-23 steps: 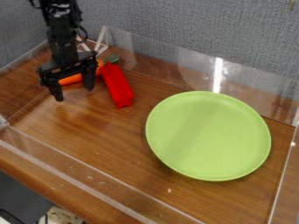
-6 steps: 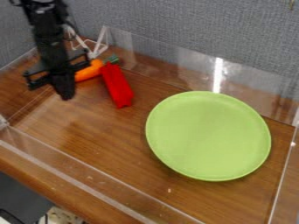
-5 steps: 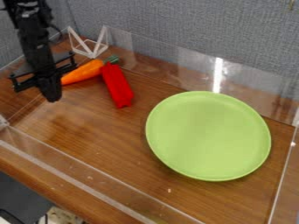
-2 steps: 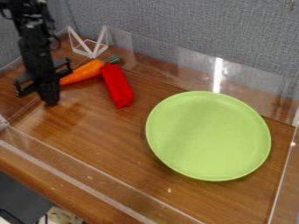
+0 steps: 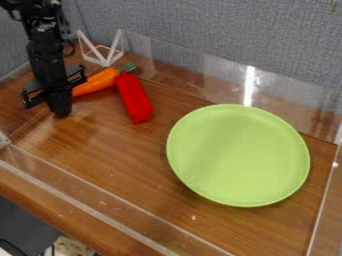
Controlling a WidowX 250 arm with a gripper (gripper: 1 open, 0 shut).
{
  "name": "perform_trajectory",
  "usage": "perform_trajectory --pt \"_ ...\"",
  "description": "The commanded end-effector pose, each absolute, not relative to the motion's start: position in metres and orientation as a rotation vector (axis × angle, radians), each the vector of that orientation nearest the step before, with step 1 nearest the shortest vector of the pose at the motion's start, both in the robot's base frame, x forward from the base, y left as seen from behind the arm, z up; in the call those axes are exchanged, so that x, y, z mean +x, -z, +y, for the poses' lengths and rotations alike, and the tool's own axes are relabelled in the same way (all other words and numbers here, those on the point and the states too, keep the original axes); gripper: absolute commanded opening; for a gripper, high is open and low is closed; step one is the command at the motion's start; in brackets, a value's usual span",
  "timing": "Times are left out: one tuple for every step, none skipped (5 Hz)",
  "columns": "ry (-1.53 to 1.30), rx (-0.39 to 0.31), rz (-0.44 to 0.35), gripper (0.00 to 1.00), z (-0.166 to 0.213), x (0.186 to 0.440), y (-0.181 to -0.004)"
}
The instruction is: Put the carrot on the left side
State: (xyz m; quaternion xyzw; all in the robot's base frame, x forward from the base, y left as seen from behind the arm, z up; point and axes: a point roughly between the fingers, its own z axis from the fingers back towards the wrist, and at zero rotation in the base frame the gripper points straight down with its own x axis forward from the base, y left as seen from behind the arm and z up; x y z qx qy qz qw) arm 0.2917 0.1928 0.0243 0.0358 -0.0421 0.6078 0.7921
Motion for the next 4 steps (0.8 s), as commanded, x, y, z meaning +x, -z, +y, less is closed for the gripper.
perform_trajectory --pt "-1.249 0.089 -0.148 0.0 0.1865 0.2918 -0.0363" --pt "-1.208 0.103 -0.154 0.0 0.1876 0.2865 -0.0374" --pt "-1.196 0.121 -0.155 0.0 0.1897 0.2898 -0.0411" --pt "-1.187 0.134 -0.155 0.0 0.1896 0.2936 -0.0454"
